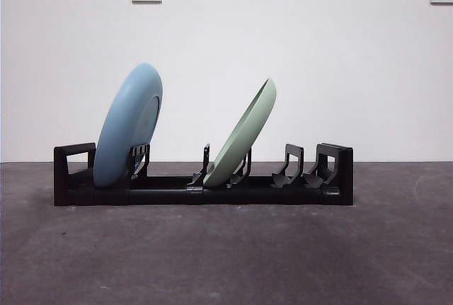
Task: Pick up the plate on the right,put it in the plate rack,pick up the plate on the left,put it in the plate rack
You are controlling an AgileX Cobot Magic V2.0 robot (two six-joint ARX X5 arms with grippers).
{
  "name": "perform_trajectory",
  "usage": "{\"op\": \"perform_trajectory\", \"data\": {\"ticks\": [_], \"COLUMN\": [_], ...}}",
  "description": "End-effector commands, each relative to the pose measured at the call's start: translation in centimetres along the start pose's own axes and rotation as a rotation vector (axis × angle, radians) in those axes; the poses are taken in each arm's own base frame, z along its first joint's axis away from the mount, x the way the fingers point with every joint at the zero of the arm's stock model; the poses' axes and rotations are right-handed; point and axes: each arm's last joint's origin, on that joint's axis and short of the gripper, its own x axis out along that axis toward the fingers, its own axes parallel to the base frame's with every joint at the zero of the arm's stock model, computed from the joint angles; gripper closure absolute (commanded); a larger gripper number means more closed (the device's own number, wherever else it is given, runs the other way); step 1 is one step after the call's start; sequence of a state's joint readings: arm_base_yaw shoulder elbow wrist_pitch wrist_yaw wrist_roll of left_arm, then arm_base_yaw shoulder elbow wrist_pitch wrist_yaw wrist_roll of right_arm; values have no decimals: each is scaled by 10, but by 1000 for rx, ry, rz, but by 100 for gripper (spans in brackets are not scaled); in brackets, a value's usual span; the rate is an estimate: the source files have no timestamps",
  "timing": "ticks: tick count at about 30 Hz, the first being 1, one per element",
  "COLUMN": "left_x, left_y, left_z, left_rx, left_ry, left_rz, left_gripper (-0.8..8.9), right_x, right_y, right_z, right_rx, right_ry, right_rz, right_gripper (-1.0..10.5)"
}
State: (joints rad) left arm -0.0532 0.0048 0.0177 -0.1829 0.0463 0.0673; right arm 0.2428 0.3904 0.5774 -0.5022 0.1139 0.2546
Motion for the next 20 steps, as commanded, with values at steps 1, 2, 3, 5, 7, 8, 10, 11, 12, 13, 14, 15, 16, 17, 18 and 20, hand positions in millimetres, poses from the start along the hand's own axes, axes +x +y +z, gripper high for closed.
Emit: {"op": "perform_trajectory", "data": {"ticks": [1,2,3,5,7,8,10,11,12,13,14,15,16,17,18,20], "left_x": [1,1,1,1,1,1,1,1,1,1,1,1,1,1,1,1], "left_y": [0,0,0,0,0,0,0,0,0,0,0,0,0,0,0,0], "left_z": [-4,-4,-4,-4,-4,-4,-4,-4,-4,-4,-4,-4,-4,-4,-4,-4], "left_rx": [-5,-5,-5,-5,-5,-5,-5,-5,-5,-5,-5,-5,-5,-5,-5,-5], "left_ry": [10,10,10,10,10,10,10,10,10,10,10,10,10,10,10,10], "left_rz": [-4,-4,-4,-4,-4,-4,-4,-4,-4,-4,-4,-4,-4,-4,-4,-4], "left_gripper": [814,814,814,814,814,814,814,814,814,814,814,814,814,814,814,814], "right_x": [-8,-9,-10,-8,-2,3,12,17,22,25,28,30,32,33,34,36], "right_y": [-2,-3,-4,-8,-13,-16,-20,-23,-25,-27,-28,-30,-31,-32,-33,-34], "right_z": [-3,-6,-10,-20,-33,-40,-54,-62,-70,-76,-82,-88,-93,-97,-102,-108], "right_rx": [-146,-180,-210,-246,-255,-255,-253,-252,-250,-249,-245,-240,-233,-230,-223,-210], "right_ry": [-55,-77,-104,-145,-178,-190,-196,-194,-187,-178,-171,-160,-153,-150,-150,-155], "right_rz": [3,16,20,24,33,40,65,83,99,106,116,113,112,112,113,112], "right_gripper": [940,940,940,940,940,940,940,940,940,940,940,940,940,940,940,940]}}
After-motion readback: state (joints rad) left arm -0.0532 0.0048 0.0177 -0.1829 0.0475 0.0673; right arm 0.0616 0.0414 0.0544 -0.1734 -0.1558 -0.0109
